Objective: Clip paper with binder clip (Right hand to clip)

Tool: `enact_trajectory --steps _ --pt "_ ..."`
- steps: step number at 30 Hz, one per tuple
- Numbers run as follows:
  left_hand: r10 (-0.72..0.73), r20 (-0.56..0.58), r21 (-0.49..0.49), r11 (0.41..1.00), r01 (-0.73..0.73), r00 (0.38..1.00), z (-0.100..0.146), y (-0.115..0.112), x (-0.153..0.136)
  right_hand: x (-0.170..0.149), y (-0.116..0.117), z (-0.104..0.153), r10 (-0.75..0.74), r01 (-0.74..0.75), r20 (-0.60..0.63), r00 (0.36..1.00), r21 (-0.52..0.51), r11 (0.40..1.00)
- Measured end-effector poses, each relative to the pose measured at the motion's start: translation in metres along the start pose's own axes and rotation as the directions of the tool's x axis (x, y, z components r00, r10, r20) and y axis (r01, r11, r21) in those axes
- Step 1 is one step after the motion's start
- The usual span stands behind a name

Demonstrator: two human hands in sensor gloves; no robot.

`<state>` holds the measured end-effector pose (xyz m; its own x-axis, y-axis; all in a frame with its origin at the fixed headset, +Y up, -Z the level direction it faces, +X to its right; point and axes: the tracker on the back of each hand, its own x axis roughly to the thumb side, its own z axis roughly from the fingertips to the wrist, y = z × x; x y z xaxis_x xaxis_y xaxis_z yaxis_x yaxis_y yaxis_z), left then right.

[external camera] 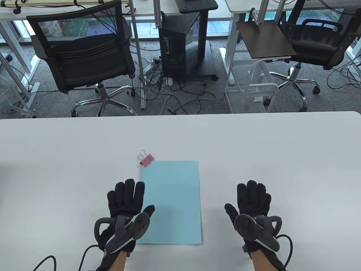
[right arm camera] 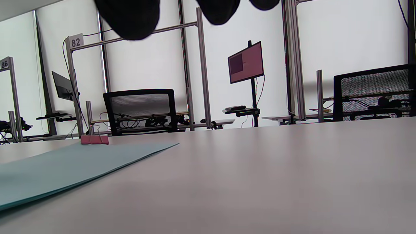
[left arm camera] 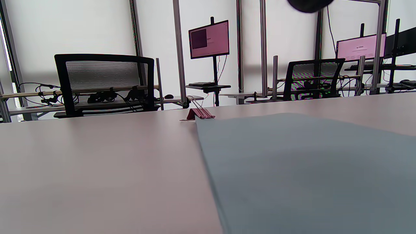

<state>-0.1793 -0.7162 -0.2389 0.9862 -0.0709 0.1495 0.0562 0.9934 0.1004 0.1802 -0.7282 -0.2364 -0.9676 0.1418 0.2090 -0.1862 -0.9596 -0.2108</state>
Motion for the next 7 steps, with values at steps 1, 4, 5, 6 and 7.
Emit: enact_trajectory --steps 1,4,5,6,7 --pt "0.004 -0.001 -0.002 1.000 -0.004 1.000 0.0002 0.0002 -0.0002 -0.0001 -0.0001 0.0000 0.005 -0.006 -0.005 1.000 -0.003 1.000" --pt "0.012 -0.003 -0.003 1.000 -0.012 1.000 0.0001 0.0000 -0.0010 0.0001 0.0001 -0.0003 0.005 -0.005 -0.008 1.000 0.004 1.000" --pt "0.013 -0.004 -0.003 1.000 -0.013 1.000 0.0001 -0.0003 -0.0013 0.0002 0.0001 -0.0003 0.005 -0.005 -0.008 1.000 0.006 1.000" --pt "0.014 -0.004 -0.002 1.000 -0.014 1.000 0.0001 -0.0003 -0.0014 0.0003 0.0004 -0.0003 0.008 -0.008 -0.009 1.000 0.010 1.000" --pt "0.014 -0.003 -0.003 1.000 -0.014 1.000 0.0000 -0.0004 -0.0016 0.0004 0.0002 -0.0003 0.009 -0.009 -0.009 1.000 0.012 1.000"
